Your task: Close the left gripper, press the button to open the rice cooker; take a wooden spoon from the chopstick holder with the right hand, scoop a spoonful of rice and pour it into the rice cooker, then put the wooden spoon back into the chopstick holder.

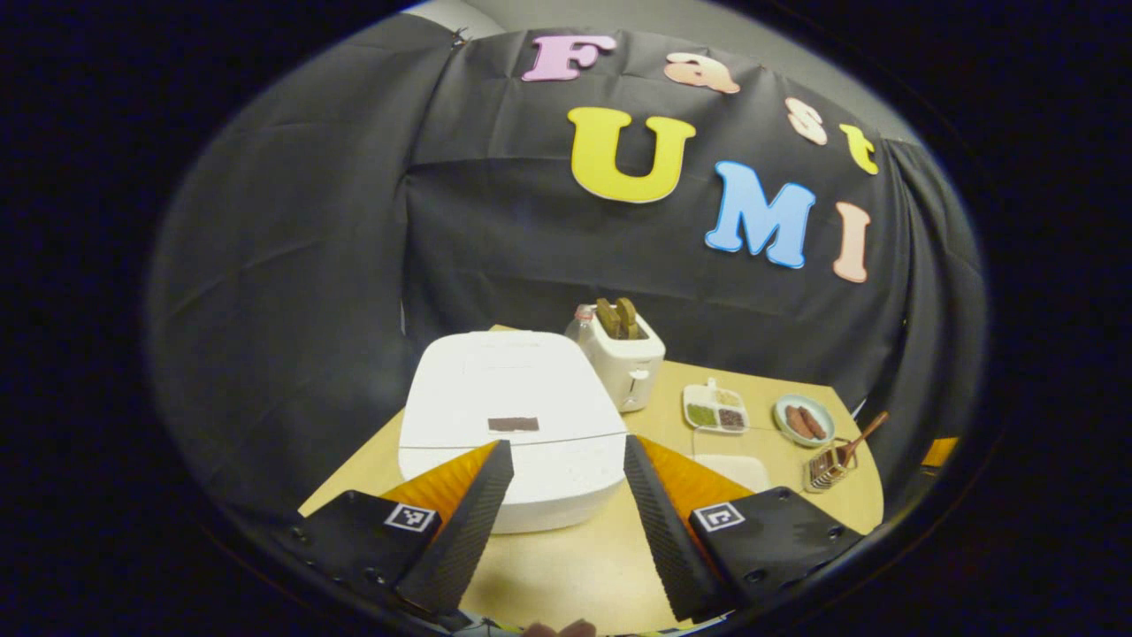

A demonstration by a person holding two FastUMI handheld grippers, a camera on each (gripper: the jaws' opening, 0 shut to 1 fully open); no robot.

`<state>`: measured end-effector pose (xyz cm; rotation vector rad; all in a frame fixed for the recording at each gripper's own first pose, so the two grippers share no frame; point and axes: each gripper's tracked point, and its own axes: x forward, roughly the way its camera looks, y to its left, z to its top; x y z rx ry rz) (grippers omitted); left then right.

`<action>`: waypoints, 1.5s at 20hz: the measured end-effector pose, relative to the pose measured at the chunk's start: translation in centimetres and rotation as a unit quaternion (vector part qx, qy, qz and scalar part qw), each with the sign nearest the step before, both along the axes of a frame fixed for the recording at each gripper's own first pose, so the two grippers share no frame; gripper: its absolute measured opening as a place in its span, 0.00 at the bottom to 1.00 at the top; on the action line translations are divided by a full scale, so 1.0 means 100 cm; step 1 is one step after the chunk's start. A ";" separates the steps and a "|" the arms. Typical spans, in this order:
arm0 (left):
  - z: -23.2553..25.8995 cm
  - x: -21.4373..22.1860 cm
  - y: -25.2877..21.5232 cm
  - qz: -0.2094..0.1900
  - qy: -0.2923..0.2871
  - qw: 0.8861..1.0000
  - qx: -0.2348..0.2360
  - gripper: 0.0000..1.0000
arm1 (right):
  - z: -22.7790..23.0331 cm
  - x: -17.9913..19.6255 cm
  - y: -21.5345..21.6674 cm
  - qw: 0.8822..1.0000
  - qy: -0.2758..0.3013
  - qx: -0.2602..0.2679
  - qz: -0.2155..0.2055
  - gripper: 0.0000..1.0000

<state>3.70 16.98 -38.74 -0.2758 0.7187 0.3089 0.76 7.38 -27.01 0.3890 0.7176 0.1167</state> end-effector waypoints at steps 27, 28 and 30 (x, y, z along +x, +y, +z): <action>0.320 -0.036 -0.186 -0.086 -0.259 0.962 0.017 0.89 | 0.220 -0.014 -0.134 0.950 -0.275 -0.148 -0.032 0.98; 0.321 -0.035 -0.181 -0.088 -0.262 0.961 0.018 0.89 | 0.221 -0.014 -0.127 0.948 -0.279 -0.150 -0.030 0.98; 0.324 -0.039 -0.165 -0.082 -0.265 0.960 0.026 0.89 | 0.216 -0.012 -0.107 0.949 -0.276 -0.148 -0.022 0.97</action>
